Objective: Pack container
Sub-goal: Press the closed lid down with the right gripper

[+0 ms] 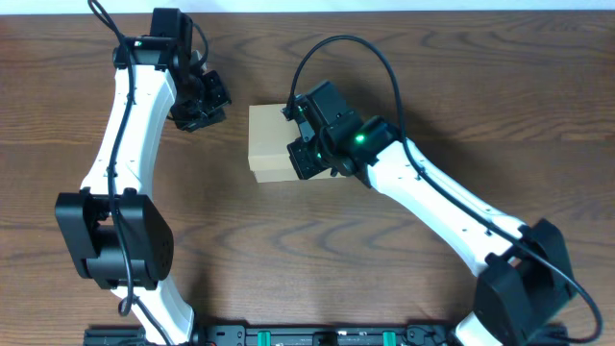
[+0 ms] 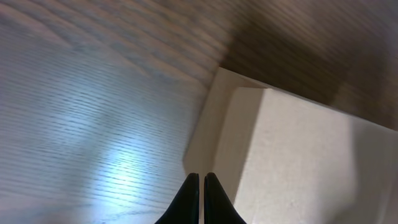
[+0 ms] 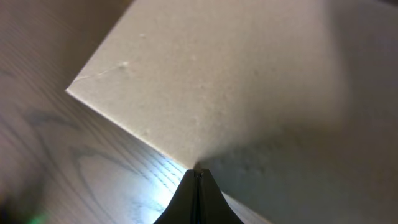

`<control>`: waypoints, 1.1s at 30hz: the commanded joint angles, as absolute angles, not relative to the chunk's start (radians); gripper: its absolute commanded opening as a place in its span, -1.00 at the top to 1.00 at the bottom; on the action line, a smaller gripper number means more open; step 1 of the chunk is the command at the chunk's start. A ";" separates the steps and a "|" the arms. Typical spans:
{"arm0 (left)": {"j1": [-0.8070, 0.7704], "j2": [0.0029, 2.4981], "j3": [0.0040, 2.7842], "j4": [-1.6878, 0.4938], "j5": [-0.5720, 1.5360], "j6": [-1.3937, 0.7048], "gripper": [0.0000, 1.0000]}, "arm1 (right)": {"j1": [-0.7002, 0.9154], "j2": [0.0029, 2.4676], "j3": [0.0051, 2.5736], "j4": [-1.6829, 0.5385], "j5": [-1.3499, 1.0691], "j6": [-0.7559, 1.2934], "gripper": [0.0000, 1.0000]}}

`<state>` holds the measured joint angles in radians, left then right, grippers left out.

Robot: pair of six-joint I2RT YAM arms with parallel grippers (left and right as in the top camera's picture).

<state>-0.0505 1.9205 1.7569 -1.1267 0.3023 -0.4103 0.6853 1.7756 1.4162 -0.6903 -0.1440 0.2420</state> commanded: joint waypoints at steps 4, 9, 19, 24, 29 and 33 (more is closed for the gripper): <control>-0.053 1.902 1.779 -1.145 0.224 -0.397 0.89 | 0.717 1.860 1.425 -0.692 -0.117 0.254 0.97; -0.053 1.902 1.779 -1.146 0.224 -0.396 0.90 | 0.735 1.888 1.425 -0.688 -0.104 0.254 0.97; -0.053 1.902 1.779 -1.165 0.224 -0.396 0.89 | 0.748 1.890 1.426 -0.688 -0.075 0.253 0.98; -0.052 1.902 1.779 -1.178 0.225 -0.396 0.89 | 0.748 1.853 1.426 -0.684 -0.079 0.252 0.98; -0.053 1.901 1.780 -1.197 0.226 -0.397 0.90 | 0.748 1.761 1.426 -0.687 -0.121 0.246 0.97; -0.053 1.901 1.780 -1.224 0.229 -0.397 0.89 | 0.748 1.667 1.426 -0.711 -0.120 0.243 0.97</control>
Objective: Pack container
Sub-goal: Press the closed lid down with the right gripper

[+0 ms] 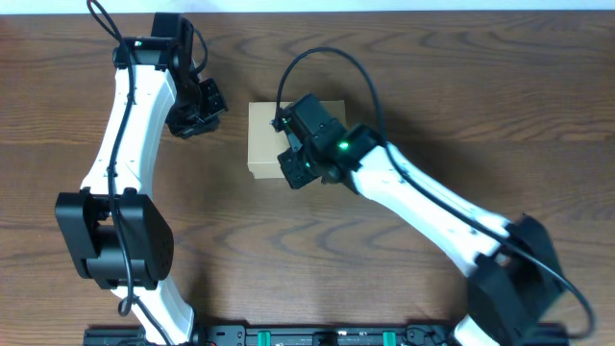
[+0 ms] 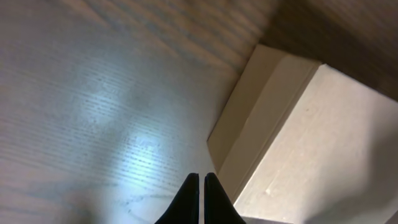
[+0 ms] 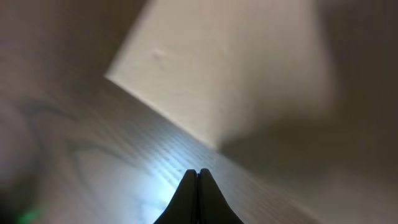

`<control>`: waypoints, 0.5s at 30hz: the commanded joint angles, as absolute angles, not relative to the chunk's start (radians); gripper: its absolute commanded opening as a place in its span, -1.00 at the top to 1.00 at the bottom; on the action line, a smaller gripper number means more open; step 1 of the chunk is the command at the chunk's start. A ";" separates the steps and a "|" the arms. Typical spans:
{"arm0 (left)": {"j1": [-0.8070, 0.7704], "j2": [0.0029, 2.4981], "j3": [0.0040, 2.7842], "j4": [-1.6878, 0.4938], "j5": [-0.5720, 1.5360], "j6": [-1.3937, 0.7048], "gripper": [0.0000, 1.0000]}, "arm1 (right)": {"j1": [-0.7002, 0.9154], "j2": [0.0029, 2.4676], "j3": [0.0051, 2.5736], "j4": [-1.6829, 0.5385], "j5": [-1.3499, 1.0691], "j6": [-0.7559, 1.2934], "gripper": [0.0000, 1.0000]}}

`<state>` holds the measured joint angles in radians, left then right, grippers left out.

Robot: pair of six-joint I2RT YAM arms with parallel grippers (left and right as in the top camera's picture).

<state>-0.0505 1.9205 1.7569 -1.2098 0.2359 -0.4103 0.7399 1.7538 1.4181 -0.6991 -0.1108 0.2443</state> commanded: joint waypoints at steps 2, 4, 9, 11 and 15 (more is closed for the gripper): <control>-0.052 1.901 1.782 -1.243 0.229 -0.397 0.89 | 0.746 1.629 1.426 -0.735 -0.120 0.241 0.53; -0.053 1.901 1.784 -1.261 0.229 -0.397 0.78 | 0.746 1.600 1.426 -0.756 -0.112 0.242 -0.90; -0.052 1.895 1.784 -1.298 0.229 -0.397 -0.91 | 0.745 1.554 1.426 -0.799 -0.108 0.286 -0.99; -0.052 1.891 1.785 -1.316 0.231 -0.408 -0.91 | 0.743 1.542 1.426 -0.805 -0.107 0.278 -0.99; -0.051 1.869 1.785 -1.357 0.233 -0.404 -0.91 | 0.743 1.491 1.424 -0.836 -0.104 0.161 -0.99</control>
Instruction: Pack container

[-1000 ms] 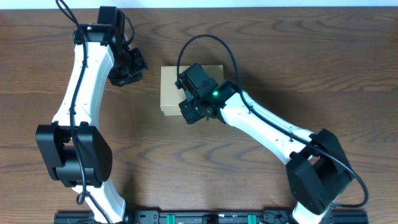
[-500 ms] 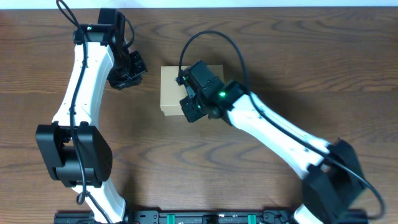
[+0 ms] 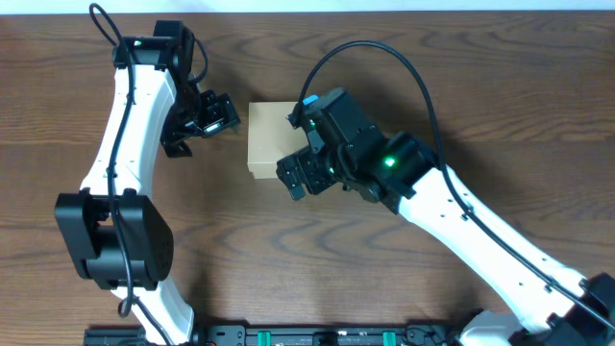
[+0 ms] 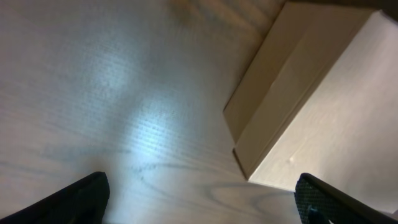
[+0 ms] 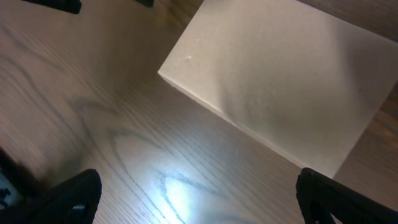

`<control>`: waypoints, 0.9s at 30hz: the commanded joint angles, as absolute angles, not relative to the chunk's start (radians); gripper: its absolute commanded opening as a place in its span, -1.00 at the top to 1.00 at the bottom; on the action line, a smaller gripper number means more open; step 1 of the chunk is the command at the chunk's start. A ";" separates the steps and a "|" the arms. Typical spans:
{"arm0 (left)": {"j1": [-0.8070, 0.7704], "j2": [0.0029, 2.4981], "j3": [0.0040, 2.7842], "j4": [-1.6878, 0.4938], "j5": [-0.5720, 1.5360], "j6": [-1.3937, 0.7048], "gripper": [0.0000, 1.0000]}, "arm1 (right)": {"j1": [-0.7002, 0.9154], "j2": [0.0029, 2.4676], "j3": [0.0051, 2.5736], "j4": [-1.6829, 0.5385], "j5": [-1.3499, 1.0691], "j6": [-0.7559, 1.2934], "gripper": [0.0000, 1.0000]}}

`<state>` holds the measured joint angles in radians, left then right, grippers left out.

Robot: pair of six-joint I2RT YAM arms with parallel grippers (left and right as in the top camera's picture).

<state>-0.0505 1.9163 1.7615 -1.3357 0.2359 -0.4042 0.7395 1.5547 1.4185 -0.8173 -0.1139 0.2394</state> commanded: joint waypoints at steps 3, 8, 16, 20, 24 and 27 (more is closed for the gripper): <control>-0.051 1.816 1.785 -1.364 0.227 -0.368 -0.91 | 0.743 1.429 1.408 -0.898 -0.073 0.099 -0.98; -0.054 1.629 1.767 -1.357 0.145 -0.342 -0.91 | 0.743 1.224 1.270 -0.896 -0.049 0.051 -0.99; -0.054 1.248 1.484 -1.271 0.158 -0.340 -0.91 | 0.733 0.792 0.967 -0.855 -0.049 0.050 -0.99; -0.054 1.010 1.277 -1.176 0.194 -0.341 -0.91 | 0.733 0.567 0.846 -0.859 -0.049 0.051 -0.98; -0.054 0.782 1.107 -1.102 0.228 -0.348 -0.91 | 0.733 0.408 0.774 -0.877 -0.049 0.051 -0.99; -0.054 0.640 1.015 -1.087 0.229 -0.347 -0.91 | 0.733 0.339 0.743 -0.882 -0.049 0.051 -0.99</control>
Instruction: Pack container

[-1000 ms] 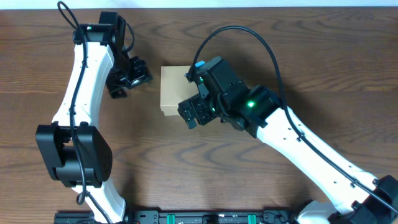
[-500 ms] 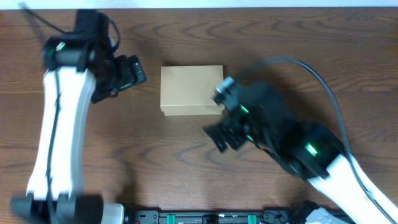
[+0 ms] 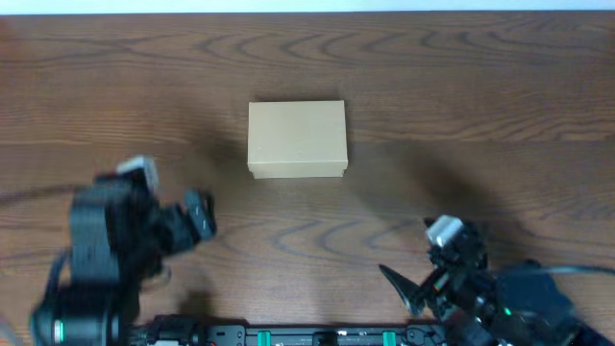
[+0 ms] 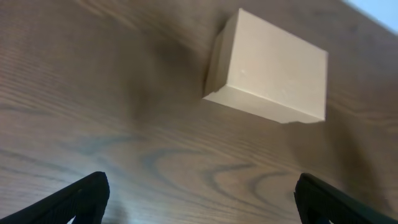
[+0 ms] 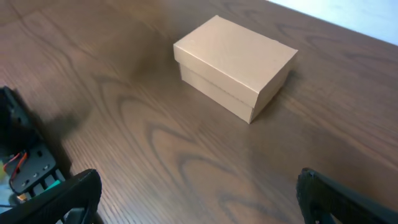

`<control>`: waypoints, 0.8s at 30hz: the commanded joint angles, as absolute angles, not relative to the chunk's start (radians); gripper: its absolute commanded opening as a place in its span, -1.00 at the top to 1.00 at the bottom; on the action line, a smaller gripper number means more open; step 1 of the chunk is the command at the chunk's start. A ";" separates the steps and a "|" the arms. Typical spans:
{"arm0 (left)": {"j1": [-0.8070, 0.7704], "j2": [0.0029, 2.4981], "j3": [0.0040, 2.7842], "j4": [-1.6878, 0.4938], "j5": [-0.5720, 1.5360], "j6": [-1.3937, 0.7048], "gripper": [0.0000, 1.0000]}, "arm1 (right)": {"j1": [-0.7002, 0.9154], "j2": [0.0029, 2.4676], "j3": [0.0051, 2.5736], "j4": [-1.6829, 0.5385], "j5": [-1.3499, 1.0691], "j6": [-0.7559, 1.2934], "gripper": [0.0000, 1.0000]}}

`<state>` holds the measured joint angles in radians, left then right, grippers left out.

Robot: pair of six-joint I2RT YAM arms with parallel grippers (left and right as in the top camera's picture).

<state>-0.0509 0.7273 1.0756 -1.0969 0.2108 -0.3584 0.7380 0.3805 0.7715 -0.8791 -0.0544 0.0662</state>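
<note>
A tan cardboard box (image 3: 296, 139) stands with its lid down in the middle of the wooden table, and nothing touches it. It also shows in the left wrist view as the box (image 4: 267, 74) and in the right wrist view as the box (image 5: 233, 65). My left gripper (image 3: 197, 216) is at the near left, far from the box, blurred in the overhead view. In its wrist view the left gripper (image 4: 199, 208) is open wide and empty. My right gripper (image 3: 399, 284) is at the near right. The right gripper (image 5: 199, 208) is open too, over bare wood.
A black base rail (image 3: 307, 336) runs along the table's near edge. Part of the left arm's mount with wiring (image 5: 25, 165) shows at the left of the right wrist view. A pale strip (image 3: 307, 5) marks the table's far edge.
Both grippers were open close beside the box, left at its left side and right at its front. Now both arms are back at the near edge. The box has not moved.
First both grippers were shut, the left at the box's left side and the right over its lid near the front edge. Then the right stood at the front left part of the box, still shut. Then both were open, and now both are far from the closed box.
</note>
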 commanded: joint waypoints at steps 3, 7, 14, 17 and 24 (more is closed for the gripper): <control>-0.054 0.506 0.936 -1.076 0.221 -0.347 -0.91 | 0.733 0.323 0.734 -0.881 -0.049 0.051 -0.98; -0.054 0.396 0.886 -1.072 0.150 -0.347 -0.91 | 0.733 0.326 0.733 -0.884 -0.052 0.051 -0.98; -0.054 0.376 0.884 -1.076 0.154 -0.347 -0.91 | 0.733 0.326 0.733 -0.934 -0.052 0.051 -0.99; -0.054 0.376 0.884 -1.095 0.154 -0.347 -0.91 | 0.733 0.326 0.733 -0.964 -0.052 0.051 -0.98; -0.054 0.376 0.883 -1.121 0.104 -0.344 -0.91 | 0.733 0.326 0.733 -1.043 -0.052 0.051 -0.99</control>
<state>-0.0509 0.3786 0.8886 -1.1347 0.1513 -0.3584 0.7380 0.3290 0.7403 -1.0279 -0.0544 0.0658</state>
